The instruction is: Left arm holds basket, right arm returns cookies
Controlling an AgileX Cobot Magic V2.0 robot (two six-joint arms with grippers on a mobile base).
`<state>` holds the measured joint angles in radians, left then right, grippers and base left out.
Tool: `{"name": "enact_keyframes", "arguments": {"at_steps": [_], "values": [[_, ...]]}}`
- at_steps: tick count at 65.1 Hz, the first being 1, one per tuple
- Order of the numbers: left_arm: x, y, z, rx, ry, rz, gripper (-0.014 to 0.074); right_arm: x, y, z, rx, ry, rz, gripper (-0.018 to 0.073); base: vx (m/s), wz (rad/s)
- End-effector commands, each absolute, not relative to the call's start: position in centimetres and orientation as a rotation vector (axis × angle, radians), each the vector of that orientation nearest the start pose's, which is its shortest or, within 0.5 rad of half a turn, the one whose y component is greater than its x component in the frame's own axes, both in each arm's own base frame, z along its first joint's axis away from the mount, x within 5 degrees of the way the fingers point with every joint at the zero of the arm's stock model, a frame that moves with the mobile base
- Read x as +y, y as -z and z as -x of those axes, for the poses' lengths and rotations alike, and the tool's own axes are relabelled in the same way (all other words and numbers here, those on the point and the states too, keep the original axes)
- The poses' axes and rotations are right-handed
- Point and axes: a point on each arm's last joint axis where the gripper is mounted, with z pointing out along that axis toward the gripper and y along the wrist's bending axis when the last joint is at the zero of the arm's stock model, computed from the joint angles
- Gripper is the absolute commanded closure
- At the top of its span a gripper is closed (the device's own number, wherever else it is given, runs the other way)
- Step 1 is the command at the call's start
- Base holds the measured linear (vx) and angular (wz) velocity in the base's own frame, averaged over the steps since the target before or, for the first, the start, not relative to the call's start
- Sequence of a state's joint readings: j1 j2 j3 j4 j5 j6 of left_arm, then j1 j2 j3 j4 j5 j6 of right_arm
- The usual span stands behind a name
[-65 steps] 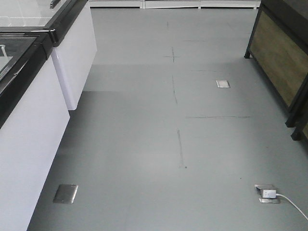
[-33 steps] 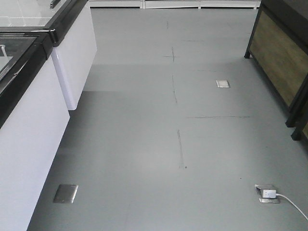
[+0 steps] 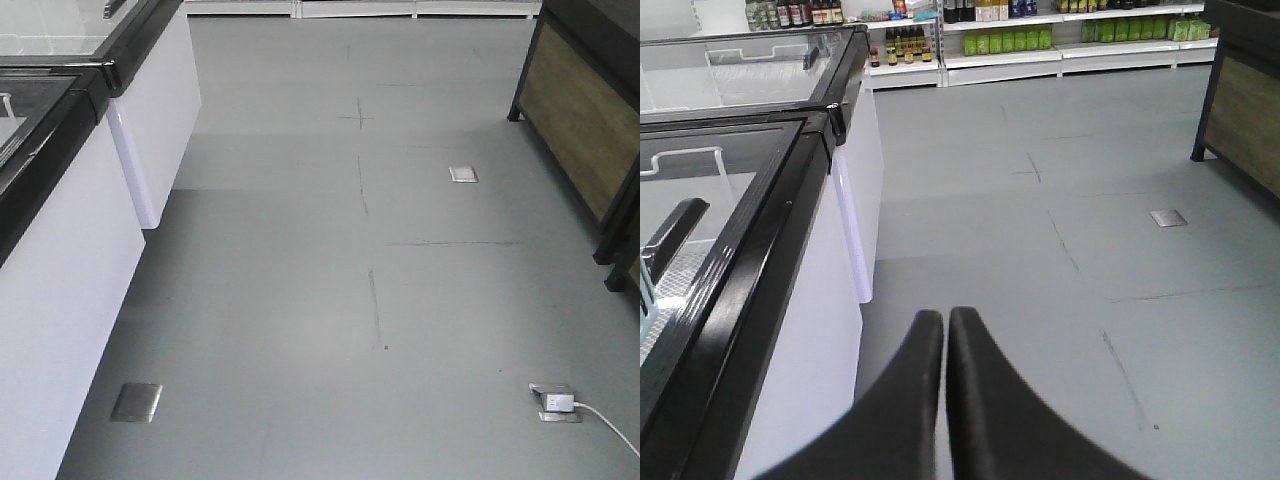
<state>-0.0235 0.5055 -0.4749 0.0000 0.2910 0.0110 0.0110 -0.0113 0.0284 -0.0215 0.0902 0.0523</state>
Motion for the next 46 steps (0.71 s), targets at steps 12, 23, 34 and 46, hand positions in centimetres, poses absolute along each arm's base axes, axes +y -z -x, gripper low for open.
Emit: {"name": "enact_keyframes", "arguments": {"at_steps": [12, 23, 34, 46], "values": [[-0.33, -32.71, -11.09, 1.696, 0.015, -0.034, 0.0599, 0.05, -19.75, -5.64, 1.522, -0.031, -0.014, 0.057, 0.0, 0.0], [-0.33, -32.78, -11.1, 1.689, 0.015, -0.033, 0.0574, 0.05, -19.75, -5.64, 1.522, -0.031, -0.014, 0.057, 0.0, 0.0], [-0.33, -32.91, -11.1, 1.679, 0.015, -0.033, 0.051, 0.05, -19.75, -5.64, 1.522, -0.031, -0.014, 0.057, 0.0, 0.0], [-0.33, -32.91, -11.1, 1.679, 0.015, -0.033, 0.0413, 0.05, -19.75, -5.64, 1.522, -0.031, -0.014, 0.057, 0.0, 0.0]]}}
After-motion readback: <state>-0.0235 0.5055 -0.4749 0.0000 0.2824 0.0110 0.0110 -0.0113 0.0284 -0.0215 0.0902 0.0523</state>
